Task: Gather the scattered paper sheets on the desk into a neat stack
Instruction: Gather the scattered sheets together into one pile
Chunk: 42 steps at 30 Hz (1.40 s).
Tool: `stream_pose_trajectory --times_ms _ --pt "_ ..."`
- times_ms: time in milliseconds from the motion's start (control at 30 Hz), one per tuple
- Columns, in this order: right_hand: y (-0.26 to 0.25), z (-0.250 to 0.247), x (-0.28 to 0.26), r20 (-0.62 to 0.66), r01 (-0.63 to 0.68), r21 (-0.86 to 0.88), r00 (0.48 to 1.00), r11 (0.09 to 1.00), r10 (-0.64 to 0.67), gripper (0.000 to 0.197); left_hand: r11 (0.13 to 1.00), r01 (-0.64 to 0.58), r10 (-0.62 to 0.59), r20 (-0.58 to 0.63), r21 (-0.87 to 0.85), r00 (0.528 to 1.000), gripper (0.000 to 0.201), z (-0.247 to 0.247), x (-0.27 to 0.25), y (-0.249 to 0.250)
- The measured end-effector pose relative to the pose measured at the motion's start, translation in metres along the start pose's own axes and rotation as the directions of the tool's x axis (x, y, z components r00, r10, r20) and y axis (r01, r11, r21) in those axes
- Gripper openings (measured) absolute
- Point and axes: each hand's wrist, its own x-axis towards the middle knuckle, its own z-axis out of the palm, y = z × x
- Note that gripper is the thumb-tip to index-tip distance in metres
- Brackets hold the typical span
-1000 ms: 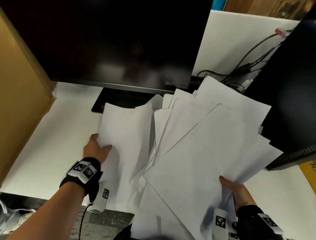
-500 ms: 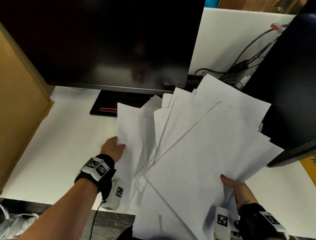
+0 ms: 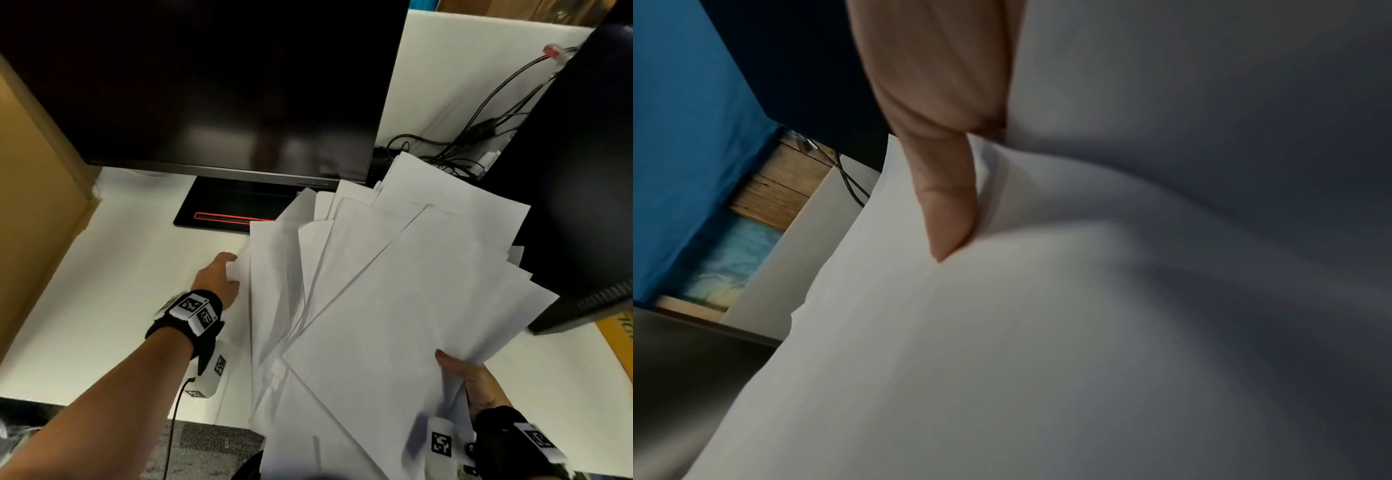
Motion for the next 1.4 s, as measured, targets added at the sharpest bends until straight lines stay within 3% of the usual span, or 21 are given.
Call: stream_pose_trajectory --times_ms 133,167,233,267,300,400,467,533,600,633,733,833,933,1033,1067,1167,1267,1400 --pt "0.001 -0.004 0.004 -0.007 0.003 0.019 1.0 1.0 -0.003 0.03 0.972 0.096 -0.049 0.215 -0.215 0.975 0.038 0.005 -0.02 0.001" --pt "0.001 -0.004 0.004 -0.008 0.003 0.017 1.0 1.0 -0.003 0.026 0.933 0.171 -0.06 0.332 -0.316 0.941 0.031 0.009 -0.029 0.001" --pt "0.001 -0.003 0.003 -0.009 0.005 0.002 1.0 1.0 -0.005 0.02 0.826 0.373 -0.073 0.576 -0.422 0.814 0.028 0.014 -0.042 0.006" --pt "0.001 -0.002 0.003 -0.014 0.008 -0.005 1.0 1.0 -0.008 0.027 0.797 0.425 -0.072 0.63 -0.43 0.773 0.033 0.013 -0.044 0.01" --pt "0.001 -0.002 0.003 -0.011 0.006 -0.008 1.0 1.0 -0.006 0.031 0.764 0.451 -0.063 0.642 -0.462 0.764 0.042 0.013 -0.043 0.013" --pt "0.001 -0.002 0.003 -0.018 0.016 -0.018 1.0 1.0 -0.016 0.032 0.629 0.435 -0.088 0.497 -0.645 0.863 0.064 0.016 -0.033 0.024" --pt "0.002 -0.003 0.004 -0.021 0.015 -0.026 1.0 1.0 -0.016 0.037 0.703 0.331 -0.104 0.371 -0.629 0.923 0.075 0.022 -0.037 0.036" --pt "0.001 -0.003 0.004 -0.018 0.014 -0.027 1.0 1.0 -0.015 0.038 0.827 0.238 -0.083 0.308 -0.509 0.948 0.06 0.037 -0.043 0.044" --pt "0.001 -0.004 0.004 -0.019 0.018 -0.047 1.0 0.999 -0.019 0.04 0.886 0.189 -0.068 0.283 -0.424 0.957 0.037 0.047 -0.05 0.052" --pt "0.001 -0.005 0.005 -0.014 0.02 -0.055 1.0 0.998 -0.021 0.04 0.896 0.172 -0.058 0.276 -0.41 0.959 0.035 0.05 -0.053 0.053" --pt "0.001 -0.006 0.006 -0.009 0.029 -0.061 1.0 0.998 -0.03 0.028 0.897 0.141 -0.021 0.277 -0.42 0.961 0.055 0.048 -0.053 0.05" --pt "0.003 -0.006 0.007 -0.017 0.029 -0.062 0.999 0.998 -0.03 0.029 0.888 0.121 -0.029 0.21 -0.443 0.977 0.048 0.04 -0.051 0.04" --pt "0.006 -0.007 0.01 -0.077 0.037 -0.075 0.996 0.996 -0.043 0.04 0.784 0.203 -0.096 0.21 -0.586 0.973 0.054 0.034 -0.046 0.023" --pt "0.007 -0.005 0.011 -0.098 0.041 -0.05 0.994 0.998 -0.046 0.045 0.645 0.326 -0.077 0.365 -0.691 0.928 0.084 0.04 -0.054 0.018" --pt "0.007 -0.005 0.012 -0.104 0.044 -0.05 0.993 0.998 -0.049 0.047 0.645 0.33 -0.063 0.382 -0.69 0.922 0.079 0.046 -0.057 0.021" --pt "0.008 -0.004 0.011 -0.111 0.066 -0.06 0.991 0.996 -0.073 0.073 0.781 0.182 -0.045 0.237 -0.597 0.97 0.026 0.054 -0.064 0.03" --pt "0.012 -0.01 0.018 -0.101 0.068 -0.069 0.992 0.995 -0.075 0.109 0.878 0.05 -0.019 0.069 -0.476 0.997 0.032 0.044 -0.059 0.024" --pt "0.014 -0.011 0.019 -0.098 0.075 -0.087 0.992 0.993 -0.083 0.112 0.934 -0.005 -0.029 -0.09 -0.356 0.996 0.03 0.01 -0.064 0.007"
